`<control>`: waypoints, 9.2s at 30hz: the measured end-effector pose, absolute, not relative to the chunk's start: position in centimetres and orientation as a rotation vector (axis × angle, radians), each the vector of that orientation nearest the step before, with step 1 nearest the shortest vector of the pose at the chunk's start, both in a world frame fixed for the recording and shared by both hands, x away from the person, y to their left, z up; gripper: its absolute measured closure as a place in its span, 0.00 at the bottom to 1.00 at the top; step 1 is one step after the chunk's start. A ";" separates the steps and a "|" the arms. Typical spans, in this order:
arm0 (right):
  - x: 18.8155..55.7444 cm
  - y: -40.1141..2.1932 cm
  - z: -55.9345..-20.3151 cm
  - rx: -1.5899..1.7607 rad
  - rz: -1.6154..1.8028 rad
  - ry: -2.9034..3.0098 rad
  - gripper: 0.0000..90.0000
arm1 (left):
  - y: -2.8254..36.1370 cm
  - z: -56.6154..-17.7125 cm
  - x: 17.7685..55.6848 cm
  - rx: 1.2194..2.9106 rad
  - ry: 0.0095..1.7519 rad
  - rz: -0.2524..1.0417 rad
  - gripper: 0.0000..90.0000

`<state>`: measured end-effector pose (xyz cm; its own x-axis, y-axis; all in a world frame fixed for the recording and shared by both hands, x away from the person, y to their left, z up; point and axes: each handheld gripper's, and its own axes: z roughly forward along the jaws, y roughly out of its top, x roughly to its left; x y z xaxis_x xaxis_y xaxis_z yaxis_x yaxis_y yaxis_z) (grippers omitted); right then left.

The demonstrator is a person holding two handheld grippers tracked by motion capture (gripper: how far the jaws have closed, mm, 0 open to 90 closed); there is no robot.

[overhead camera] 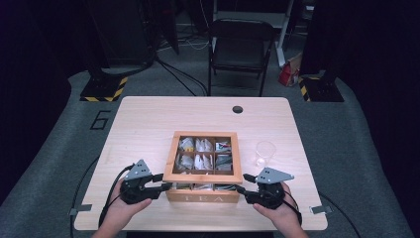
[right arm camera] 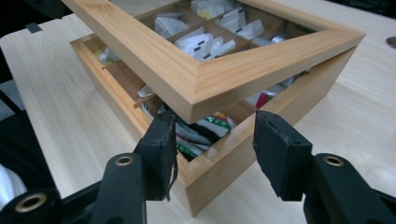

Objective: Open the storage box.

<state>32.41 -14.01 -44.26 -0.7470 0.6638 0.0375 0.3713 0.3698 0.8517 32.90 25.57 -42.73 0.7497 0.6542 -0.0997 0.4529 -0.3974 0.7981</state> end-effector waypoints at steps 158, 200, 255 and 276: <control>47.8 -13.1 -36.1 1.012 1.362 2.241 0.62 | 25.3 -34.1 47.2 1.940 0.840 0.416 0.67; 50.3 -12.7 -36.6 1.070 1.383 2.228 0.66 | 24.8 -37.4 50.3 1.963 0.854 0.429 0.69; 50.7 -12.7 -36.8 1.147 1.360 2.182 0.64 | 24.4 -38.4 53.8 1.953 0.931 0.403 0.74; 48.8 -11.5 -36.4 1.067 1.392 2.238 0.64 | 24.1 -38.8 55.6 1.932 0.995 0.364 0.73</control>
<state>48.77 -11.50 -36.35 -0.6804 0.7215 0.1281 0.4339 0.2557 0.8639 55.63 24.12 -38.78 0.6323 0.7631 -0.1338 0.4967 -0.2668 0.8259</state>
